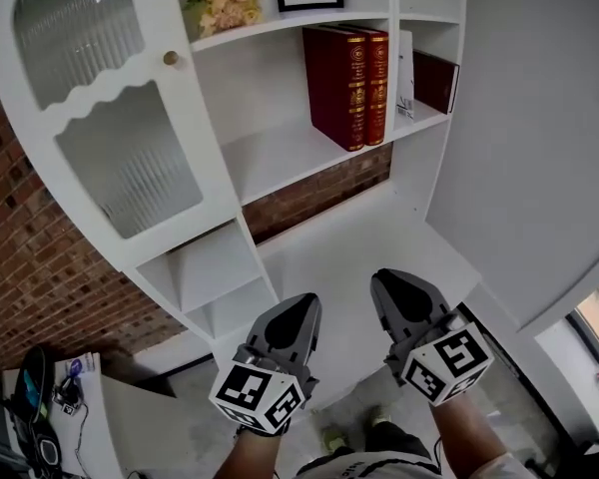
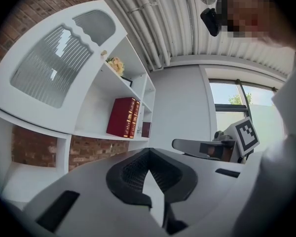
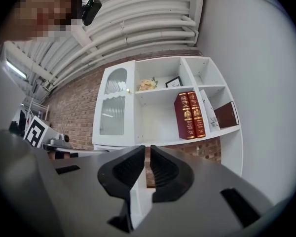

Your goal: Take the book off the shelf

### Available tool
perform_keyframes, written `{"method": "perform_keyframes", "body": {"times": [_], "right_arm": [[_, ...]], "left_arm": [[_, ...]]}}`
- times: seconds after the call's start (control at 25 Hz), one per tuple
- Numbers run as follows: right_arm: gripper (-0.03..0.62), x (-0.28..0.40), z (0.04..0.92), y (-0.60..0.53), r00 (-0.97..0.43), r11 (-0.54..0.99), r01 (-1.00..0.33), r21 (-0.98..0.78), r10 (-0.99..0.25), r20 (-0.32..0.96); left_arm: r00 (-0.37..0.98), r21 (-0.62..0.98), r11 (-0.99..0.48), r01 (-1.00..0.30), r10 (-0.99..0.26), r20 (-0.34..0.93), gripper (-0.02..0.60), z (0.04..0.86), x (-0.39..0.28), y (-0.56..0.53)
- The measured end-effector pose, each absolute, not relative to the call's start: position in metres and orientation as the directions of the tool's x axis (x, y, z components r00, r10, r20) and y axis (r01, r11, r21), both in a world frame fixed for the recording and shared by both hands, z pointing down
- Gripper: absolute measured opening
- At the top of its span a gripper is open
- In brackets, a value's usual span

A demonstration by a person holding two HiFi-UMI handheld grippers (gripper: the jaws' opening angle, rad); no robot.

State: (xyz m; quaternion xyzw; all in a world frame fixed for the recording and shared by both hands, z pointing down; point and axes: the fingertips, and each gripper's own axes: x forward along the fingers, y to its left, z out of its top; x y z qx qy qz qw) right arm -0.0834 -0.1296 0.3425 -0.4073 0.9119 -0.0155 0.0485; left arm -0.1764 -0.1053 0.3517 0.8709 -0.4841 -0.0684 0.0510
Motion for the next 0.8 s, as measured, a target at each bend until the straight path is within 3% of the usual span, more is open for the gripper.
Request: {"method": "perform_keyframes", "body": {"times": [0.24, 0.44, 0.8], "right_arm": [[0.029, -0.089, 0.338, -0.184, -0.649, 0.655, -0.753, -0.065, -0.755, -0.095], [0.095, -0.089, 0.328, -0.242, -0.648, 0.656, -0.752, -0.072, -0.755, -0.100], [0.143, -0.091, 0.308, -0.369, -0.615, 0.616, -0.788, 0.020, -0.783, -0.097]], "left_arm": [[0.505, 0.129, -0.508, -0.851, -0.861, -0.062, 0.011, 0.347, -0.184, -0.140], [0.467, 0.131, -0.471, -0.873, -0.882, -0.057, 0.011, 0.339, -0.193, -0.175], [0.419, 0.101, -0.421, -0.902, -0.907, -0.039, 0.011, 0.329, -0.179, -0.244]]}}
